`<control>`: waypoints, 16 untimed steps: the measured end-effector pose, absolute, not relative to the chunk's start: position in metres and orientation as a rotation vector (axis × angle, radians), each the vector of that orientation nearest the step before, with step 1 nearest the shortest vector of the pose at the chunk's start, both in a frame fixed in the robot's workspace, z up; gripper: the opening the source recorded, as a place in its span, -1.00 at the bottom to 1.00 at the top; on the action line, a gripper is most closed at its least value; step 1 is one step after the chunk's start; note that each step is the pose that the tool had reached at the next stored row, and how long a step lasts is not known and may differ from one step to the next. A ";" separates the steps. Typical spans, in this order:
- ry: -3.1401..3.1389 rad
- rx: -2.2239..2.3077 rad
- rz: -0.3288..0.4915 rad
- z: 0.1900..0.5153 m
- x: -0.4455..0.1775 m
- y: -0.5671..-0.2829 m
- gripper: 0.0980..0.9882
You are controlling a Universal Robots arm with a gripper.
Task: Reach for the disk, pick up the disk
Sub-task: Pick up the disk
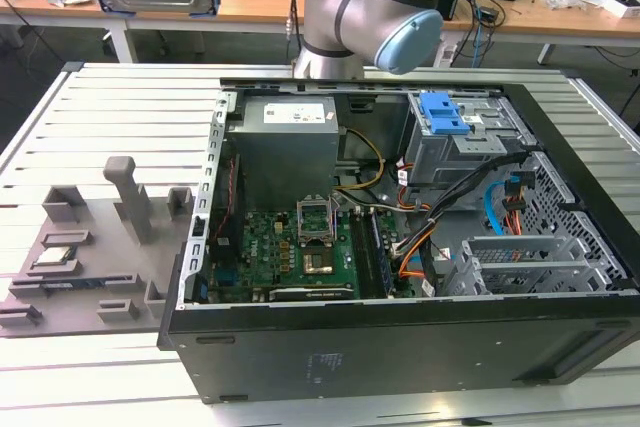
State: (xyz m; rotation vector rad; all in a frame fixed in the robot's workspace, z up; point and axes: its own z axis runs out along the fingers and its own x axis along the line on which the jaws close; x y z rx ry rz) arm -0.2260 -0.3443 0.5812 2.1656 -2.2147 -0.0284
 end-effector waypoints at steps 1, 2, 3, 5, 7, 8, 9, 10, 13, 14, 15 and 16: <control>-2.215 2.166 -0.028 0.581 -0.222 -0.344 -0.40; -2.215 2.166 -0.028 0.581 -0.219 -0.344 -0.40; -2.215 2.166 -0.028 0.581 -0.212 -0.344 -0.40; -2.215 2.166 -0.029 0.581 -0.204 -0.343 -0.40; -2.215 2.166 -0.029 0.581 -0.194 -0.343 -0.40; -2.215 2.165 -0.029 0.581 -0.189 -0.343 -0.40; -2.215 2.166 -0.029 0.581 -0.184 -0.343 -0.40; -2.214 2.166 -0.029 0.581 -0.178 -0.342 -0.40; -2.215 2.166 -0.029 0.581 -0.167 -0.342 -0.40; -2.214 2.166 -0.029 0.581 -0.163 -0.342 -0.40; -2.214 2.166 -0.029 0.581 -0.160 -0.342 -0.40; -2.215 2.166 -0.029 0.581 -0.158 -0.342 -0.40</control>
